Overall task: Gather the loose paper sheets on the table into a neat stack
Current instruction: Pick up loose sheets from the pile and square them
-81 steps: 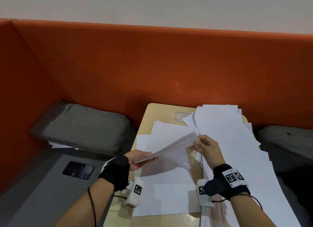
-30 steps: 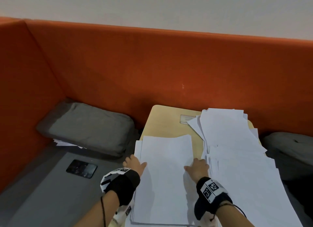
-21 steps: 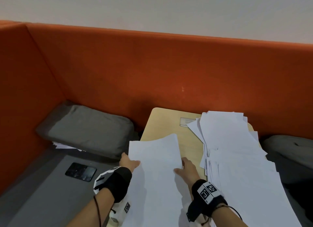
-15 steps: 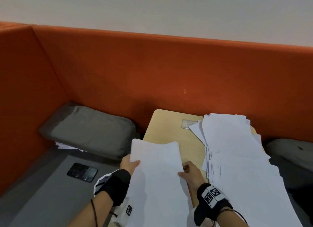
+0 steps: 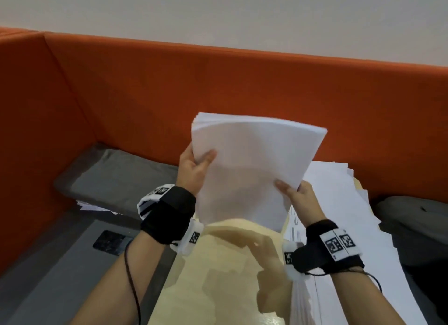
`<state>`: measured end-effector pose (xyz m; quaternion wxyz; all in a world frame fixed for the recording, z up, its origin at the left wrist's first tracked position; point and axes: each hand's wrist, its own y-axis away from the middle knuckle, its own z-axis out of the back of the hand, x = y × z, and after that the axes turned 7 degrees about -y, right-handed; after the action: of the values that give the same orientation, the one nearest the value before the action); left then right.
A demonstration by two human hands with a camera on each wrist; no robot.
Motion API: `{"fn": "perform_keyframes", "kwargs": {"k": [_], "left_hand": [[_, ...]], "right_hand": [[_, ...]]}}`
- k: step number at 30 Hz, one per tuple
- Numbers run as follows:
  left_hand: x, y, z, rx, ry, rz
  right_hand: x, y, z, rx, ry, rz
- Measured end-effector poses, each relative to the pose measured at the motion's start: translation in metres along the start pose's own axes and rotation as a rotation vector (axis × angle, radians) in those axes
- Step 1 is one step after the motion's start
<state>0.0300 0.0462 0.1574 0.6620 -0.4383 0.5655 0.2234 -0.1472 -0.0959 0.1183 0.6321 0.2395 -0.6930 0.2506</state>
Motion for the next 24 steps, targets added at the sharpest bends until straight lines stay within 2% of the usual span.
{"fn": "perform_keyframes", "kwargs": {"k": [3, 7, 14, 19, 24], "left_hand": [[-0.009, -0.005, -0.003, -0.033, 0.020, -0.050], [-0.003, -0.004, -0.003, 0.014, -0.062, -0.140], [0.004, -0.005, -0.007, -0.026, -0.105, -0.097], [-0.005, -0.011, -0.004, -0.069, -0.064, -0.146], [0.009, -0.003, -0.005, -0.041, -0.039, -0.081]], "right_hand": [[0.024, -0.006, -0.001, -0.006, 0.006, 0.113], [0.033, -0.008, 0.001, -0.022, -0.062, 0.157], [0.038, -0.009, -0.004, -0.039, -0.066, 0.184], [0.053, -0.010, -0.006, -0.011, -0.070, 0.286], [0.044, -0.010, -0.005, -0.123, -0.034, 0.292]]}}
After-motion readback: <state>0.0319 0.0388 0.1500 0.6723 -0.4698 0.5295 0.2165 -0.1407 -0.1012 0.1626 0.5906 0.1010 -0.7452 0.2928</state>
